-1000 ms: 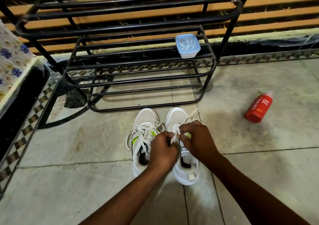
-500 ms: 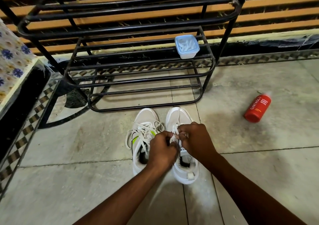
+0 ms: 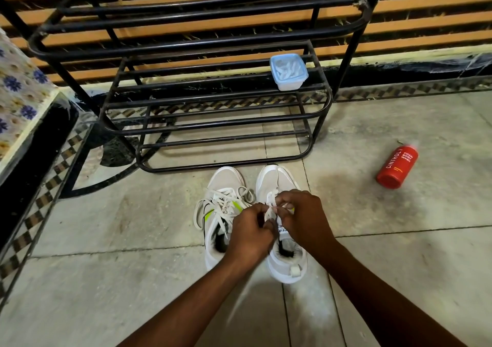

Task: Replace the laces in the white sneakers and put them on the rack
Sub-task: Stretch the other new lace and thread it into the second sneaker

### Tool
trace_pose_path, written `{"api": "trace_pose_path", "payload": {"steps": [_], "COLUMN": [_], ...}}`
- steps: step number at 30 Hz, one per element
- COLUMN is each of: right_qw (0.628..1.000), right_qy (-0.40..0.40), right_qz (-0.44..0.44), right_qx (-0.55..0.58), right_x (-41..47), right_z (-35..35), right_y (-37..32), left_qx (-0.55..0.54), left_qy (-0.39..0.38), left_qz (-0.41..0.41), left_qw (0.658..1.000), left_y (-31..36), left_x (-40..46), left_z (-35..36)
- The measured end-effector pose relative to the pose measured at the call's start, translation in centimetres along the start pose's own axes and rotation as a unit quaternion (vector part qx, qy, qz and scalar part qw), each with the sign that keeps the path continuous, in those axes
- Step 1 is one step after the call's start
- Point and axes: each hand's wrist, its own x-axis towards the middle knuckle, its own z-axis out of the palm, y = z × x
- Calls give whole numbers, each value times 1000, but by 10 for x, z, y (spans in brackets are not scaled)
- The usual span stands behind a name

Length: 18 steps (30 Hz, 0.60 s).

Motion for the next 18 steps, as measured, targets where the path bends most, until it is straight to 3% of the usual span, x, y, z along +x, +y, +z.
{"api": "trace_pose_path", "payload": {"steps": [3,8,15,18], "right_qw": [1000,994,994,992], "right_qy": [16,17,12,54], "right_qz": [7,90,88,79], "right_qx": [18,61,56,84], "right_x": [-4,-4,-4,-14], "right_z": [4,9,11,11], "right_y": [0,-5,2,7], "left_qx": [12,7,13,0], "left_qy": [-3,-8,-18,-10], "left_qz": [10,0,-7,-13], "left_qw": [1000,1000,1000,1000], "left_y": [1,-4,-3,-6], "left_x": [-1,2,5,7], "left_z": [-1,0,-2,-1]}}
